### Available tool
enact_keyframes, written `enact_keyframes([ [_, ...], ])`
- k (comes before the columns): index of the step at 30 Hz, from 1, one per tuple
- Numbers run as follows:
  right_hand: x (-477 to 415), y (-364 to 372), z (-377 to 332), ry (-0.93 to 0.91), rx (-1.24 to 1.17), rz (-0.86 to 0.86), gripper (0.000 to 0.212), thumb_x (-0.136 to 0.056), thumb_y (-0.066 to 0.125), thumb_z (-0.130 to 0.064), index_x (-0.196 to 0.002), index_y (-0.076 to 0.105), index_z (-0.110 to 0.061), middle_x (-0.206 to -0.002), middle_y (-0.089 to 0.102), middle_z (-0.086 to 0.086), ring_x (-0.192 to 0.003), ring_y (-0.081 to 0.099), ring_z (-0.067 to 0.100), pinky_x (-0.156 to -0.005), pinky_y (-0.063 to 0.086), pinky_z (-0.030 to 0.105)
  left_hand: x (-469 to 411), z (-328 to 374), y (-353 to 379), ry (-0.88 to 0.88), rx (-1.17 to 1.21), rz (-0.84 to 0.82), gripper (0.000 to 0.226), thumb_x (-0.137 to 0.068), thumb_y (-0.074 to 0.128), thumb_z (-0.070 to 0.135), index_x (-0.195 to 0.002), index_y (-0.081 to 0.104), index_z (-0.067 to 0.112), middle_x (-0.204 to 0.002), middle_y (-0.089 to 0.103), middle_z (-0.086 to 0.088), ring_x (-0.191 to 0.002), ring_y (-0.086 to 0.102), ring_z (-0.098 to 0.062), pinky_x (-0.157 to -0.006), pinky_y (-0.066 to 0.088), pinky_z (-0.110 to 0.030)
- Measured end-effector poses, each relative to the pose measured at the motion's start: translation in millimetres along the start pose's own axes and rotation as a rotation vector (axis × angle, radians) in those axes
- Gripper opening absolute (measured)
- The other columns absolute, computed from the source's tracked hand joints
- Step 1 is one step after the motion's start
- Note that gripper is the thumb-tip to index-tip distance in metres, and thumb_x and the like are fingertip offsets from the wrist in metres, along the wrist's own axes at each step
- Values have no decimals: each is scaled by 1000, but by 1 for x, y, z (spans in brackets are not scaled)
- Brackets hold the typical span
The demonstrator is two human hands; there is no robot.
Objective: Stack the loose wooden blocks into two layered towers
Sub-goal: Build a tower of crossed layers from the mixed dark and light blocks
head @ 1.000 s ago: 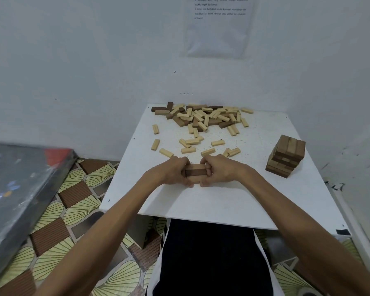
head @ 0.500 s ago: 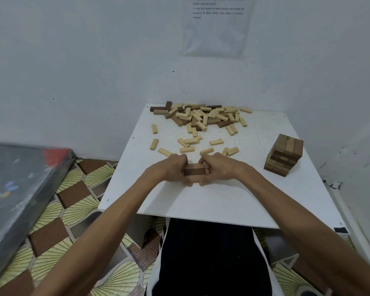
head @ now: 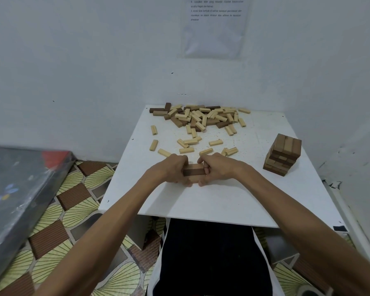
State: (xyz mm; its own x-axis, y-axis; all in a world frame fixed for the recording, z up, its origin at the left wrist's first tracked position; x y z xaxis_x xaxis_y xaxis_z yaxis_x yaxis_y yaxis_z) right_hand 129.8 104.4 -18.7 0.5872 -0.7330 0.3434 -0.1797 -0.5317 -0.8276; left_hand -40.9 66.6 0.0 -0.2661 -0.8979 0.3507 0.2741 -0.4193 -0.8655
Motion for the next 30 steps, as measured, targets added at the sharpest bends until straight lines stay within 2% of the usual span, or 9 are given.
enact_keyframes([
  [3, 0, 0, -1, -15, 10, -4, 63, -77, 84, -52, -124, 52, -23, -95, 61, -6, -93, 61, 17, -79, 51, 34, 0, -2, 1, -5, 67, -33, 59, -75, 89, 39, -114, 54, 12, -100, 62, -3, -72, 67, -17, -68, 57, -31],
  [7, 5, -7, 1, -47, 21, 69, 61, -73, 85, -57, -119, 59, -27, -95, 58, -7, -89, 54, 12, -76, 47, 33, -1, -3, -6, 32, -47, 47, 68, -67, 89, 55, -116, 61, 17, -103, 60, -1, -89, 56, -17, -78, 52, -34],
  [11, 10, -21, 2, -77, 114, 142, 64, -71, 83, -64, -120, 64, -28, -109, 51, -8, -98, 46, 11, -80, 42, 32, -7, -2, -15, 121, -35, 89, 69, -63, 89, 60, -115, 65, 22, -114, 49, 4, -98, 51, -16, -83, 49, -34],
  [14, 17, -37, 1, -91, 122, 172, 63, -73, 81, -62, -121, 65, -24, -106, 56, -9, -93, 49, 9, -76, 42, 28, -13, 7, -28, 185, -80, 88, 62, -70, 87, 56, -115, 66, 20, -108, 56, 3, -95, 54, -16, -79, 48, -31],
  [17, 27, -52, 5, -66, 107, 207, 61, -76, 82, -58, -120, 66, -20, -105, 58, -7, -86, 50, 4, -69, 39, 24, -22, 19, -40, 231, -96, 85, 63, -73, 85, 55, -121, 67, 18, -108, 62, 7, -88, 54, -11, -68, 40, -20],
  [20, 40, -65, 10, -48, 108, 247, 64, -76, 83, -58, -124, 67, -20, -107, 61, -4, -90, 54, 12, -77, 47, 31, -32, 36, -50, 281, -114, 96, 61, -74, 86, 52, -120, 66, 17, -107, 62, 6, -88, 54, -13, -66, 38, -19],
  [23, 57, -78, 17, -12, 93, 295, 69, -77, 82, -56, -132, 64, -18, -112, 63, -3, -98, 54, 14, -85, 49, 34, -40, 56, -59, 322, -123, 115, 58, -73, 86, 51, -117, 67, 18, -100, 62, 7, -89, 55, -15, -73, 46, -29],
  [25, 69, -88, 24, 15, 101, 323, 63, -76, 82, -57, -124, 68, -19, -108, 64, -4, -97, 55, 14, -87, 52, 39, -46, 70, -65, 360, -135, 121, 57, -74, 85, 50, -118, 68, 18, -94, 57, 11, -91, 56, -17, -76, 47, -32],
  [30, 94, -112, 44, 78, 114, 368, 54, -75, 82, -58, -115, 70, -24, -103, 64, -9, -94, 55, 12, -85, 52, 42, -63, 111, -77, 496, -189, 145, 51, -79, 84, 44, -116, 68, 14, -95, 53, 3, -87, 49, -16, -67, 34, -17],
])
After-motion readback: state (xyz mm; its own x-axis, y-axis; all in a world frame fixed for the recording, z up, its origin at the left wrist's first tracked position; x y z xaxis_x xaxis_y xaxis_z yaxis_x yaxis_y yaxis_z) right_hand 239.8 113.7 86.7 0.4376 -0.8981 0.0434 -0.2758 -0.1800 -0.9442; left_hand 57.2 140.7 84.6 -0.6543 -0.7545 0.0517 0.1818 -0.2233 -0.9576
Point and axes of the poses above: each hand's wrist, its own x-axis away from the middle knuckle, its own y-axis out of the palm, z = x × y, the point moved 4 cm from there along -x, towards the middle knuckle
